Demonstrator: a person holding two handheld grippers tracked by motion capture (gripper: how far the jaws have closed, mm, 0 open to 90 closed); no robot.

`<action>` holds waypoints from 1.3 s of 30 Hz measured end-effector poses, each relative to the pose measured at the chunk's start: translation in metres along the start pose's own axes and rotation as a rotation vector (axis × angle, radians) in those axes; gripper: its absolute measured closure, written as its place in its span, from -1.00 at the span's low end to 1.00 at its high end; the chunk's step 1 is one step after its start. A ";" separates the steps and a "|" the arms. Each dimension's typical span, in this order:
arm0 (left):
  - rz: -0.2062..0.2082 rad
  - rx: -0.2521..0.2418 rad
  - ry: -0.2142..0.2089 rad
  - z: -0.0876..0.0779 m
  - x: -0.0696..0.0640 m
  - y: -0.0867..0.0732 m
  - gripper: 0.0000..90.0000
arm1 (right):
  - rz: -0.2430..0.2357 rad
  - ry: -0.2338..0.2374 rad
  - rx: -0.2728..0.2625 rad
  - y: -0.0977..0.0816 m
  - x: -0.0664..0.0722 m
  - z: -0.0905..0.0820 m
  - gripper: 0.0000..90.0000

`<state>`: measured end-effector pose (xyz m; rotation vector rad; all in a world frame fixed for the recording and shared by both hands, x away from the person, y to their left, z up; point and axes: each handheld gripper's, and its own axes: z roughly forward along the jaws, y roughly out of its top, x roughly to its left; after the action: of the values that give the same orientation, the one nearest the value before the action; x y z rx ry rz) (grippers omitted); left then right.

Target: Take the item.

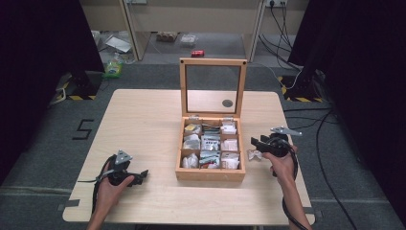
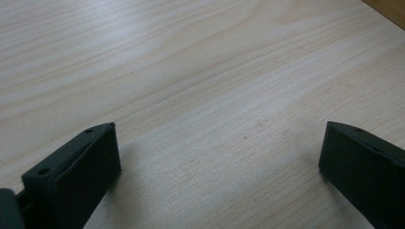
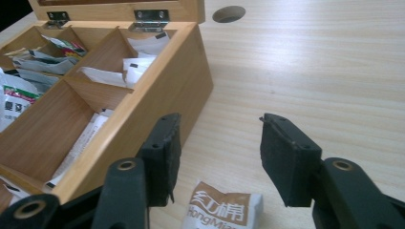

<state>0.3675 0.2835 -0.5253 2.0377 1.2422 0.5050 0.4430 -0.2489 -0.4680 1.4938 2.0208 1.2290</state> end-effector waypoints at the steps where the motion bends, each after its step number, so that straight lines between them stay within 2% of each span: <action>1: 0.000 0.000 0.000 0.000 0.000 0.000 -1.00 | -0.008 0.003 0.002 0.001 0.001 0.001 0.07; 12: 0.000 0.000 0.000 0.000 0.000 0.000 -1.00 | -0.021 0.008 -0.020 0.014 0.013 0.004 -0.12; 15: 0.002 0.001 0.000 0.000 0.000 0.000 -1.00 | -0.014 0.019 -0.027 0.021 0.015 0.004 -0.14; 27: 0.001 0.001 0.000 0.000 0.000 0.000 -1.00 | -0.053 0.008 -0.053 0.055 0.027 0.010 -0.18; 39: 0.002 0.002 0.000 0.000 0.000 0.000 -1.00 | -0.050 0.010 -0.078 0.071 0.029 0.022 -0.18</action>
<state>0.3675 0.2836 -0.5251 2.0408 1.2418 0.5050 0.4903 -0.2085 -0.4174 1.3958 1.9802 1.2828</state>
